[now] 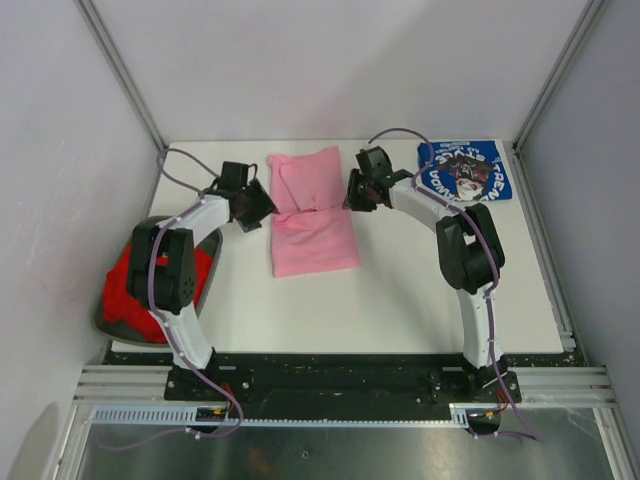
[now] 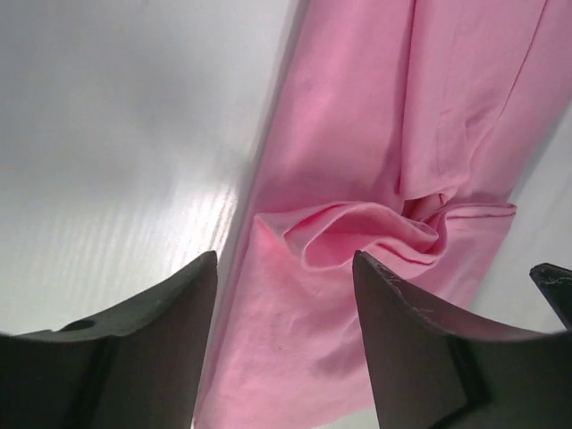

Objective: Fold and stack the t-shirts
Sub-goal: Fold the folded rectangular tshirt in 1/3 of the way

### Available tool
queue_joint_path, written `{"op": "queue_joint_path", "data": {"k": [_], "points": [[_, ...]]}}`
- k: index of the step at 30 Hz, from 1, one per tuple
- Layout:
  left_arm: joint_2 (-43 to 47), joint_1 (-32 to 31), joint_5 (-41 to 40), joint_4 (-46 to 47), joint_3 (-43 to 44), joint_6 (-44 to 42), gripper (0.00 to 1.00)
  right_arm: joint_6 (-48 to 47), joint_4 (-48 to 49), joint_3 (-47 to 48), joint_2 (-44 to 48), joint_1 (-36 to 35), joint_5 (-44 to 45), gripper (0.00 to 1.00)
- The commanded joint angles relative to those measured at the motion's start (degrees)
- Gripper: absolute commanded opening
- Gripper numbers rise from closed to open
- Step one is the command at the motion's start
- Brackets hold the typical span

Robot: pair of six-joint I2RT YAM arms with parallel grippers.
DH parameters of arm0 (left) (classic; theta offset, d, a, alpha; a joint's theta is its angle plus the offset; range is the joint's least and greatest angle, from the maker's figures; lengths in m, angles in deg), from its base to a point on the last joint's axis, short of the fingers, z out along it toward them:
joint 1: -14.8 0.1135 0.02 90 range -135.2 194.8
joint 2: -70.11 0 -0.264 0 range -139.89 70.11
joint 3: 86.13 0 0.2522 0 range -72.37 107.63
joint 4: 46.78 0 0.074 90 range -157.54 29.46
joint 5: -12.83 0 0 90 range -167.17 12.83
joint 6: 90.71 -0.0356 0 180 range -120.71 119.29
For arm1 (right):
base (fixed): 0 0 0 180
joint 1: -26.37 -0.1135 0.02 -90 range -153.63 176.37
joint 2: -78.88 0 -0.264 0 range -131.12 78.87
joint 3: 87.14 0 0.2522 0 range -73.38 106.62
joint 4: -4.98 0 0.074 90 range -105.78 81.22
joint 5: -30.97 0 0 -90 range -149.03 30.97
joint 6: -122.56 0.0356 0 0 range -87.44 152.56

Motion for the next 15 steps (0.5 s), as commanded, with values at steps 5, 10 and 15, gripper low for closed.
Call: {"op": "queue_joint_path", "data": {"k": [5,10,15], "points": [[9.61,0.28,2.91,1.32,-2.25,-4.67,0.50,-6.25,-1.88,0.04,6.31,-2.61,3.54,0.38],[10.30,-3.43,5.14,1.32,-5.48,-3.45,0.15,-7.87,-1.13,-0.47,5.52,-6.82,2.64,0.32],[6.85,-6.02,7.77,1.37,-4.87,-2.03,0.01,-9.72,-1.71,2.49,1.68,-10.17,1.26,0.21]]}}
